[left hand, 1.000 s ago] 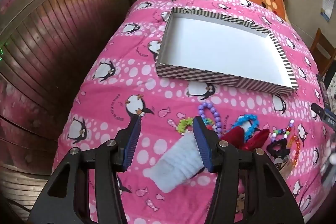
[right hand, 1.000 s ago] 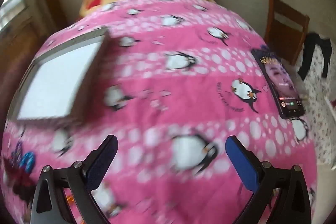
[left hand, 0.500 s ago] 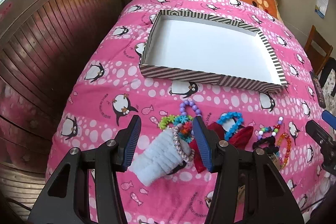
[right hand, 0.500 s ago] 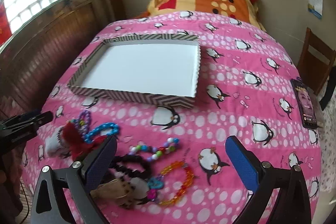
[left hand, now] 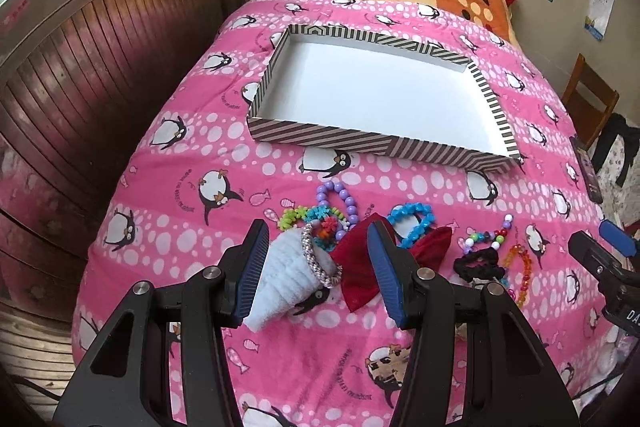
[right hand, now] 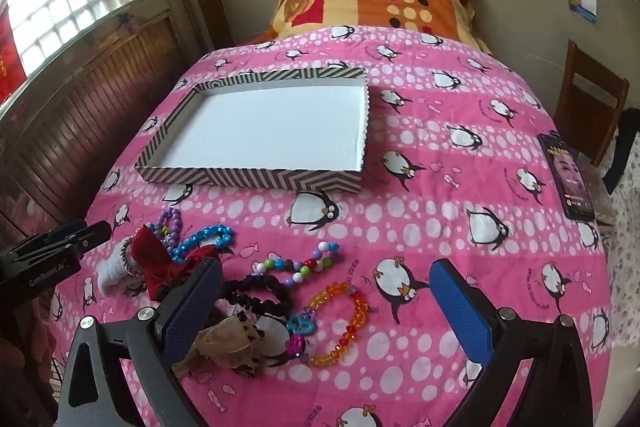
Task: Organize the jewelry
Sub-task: 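Move the left gripper toward the white fluffy pouch in the jewelry pile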
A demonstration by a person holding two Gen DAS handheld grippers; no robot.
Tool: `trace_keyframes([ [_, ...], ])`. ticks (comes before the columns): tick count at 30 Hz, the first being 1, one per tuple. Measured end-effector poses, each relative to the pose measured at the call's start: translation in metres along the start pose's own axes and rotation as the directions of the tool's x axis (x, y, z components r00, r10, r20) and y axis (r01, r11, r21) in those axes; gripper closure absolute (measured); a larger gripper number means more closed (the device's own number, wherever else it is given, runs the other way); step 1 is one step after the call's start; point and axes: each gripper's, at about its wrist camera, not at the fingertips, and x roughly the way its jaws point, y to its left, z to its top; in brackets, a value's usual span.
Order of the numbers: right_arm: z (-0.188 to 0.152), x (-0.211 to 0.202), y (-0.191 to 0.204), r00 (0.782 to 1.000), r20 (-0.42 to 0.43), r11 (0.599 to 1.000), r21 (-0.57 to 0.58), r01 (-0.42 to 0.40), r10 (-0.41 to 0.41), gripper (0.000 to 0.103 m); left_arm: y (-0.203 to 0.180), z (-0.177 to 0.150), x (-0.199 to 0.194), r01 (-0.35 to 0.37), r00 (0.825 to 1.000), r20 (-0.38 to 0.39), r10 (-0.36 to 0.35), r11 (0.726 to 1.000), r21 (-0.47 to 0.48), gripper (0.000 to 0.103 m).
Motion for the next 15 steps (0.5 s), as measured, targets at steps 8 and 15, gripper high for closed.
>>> trace_keyframes([
  [8,-0.003,-0.006,-0.007,1.0,0.014,1.0,0.022,-0.014,0.013,0.001,0.001,-0.004,-0.006,0.017,1.0,-0.004,-0.017,1.0,-0.001,0.052],
  [15,-0.004,-0.006,-0.012,1.0,0.01,0.999,0.035,-0.024,0.024,0.001,0.0,-0.007,-0.009,0.01,1.0,-0.018,-0.01,1.0,-0.003,0.052],
])
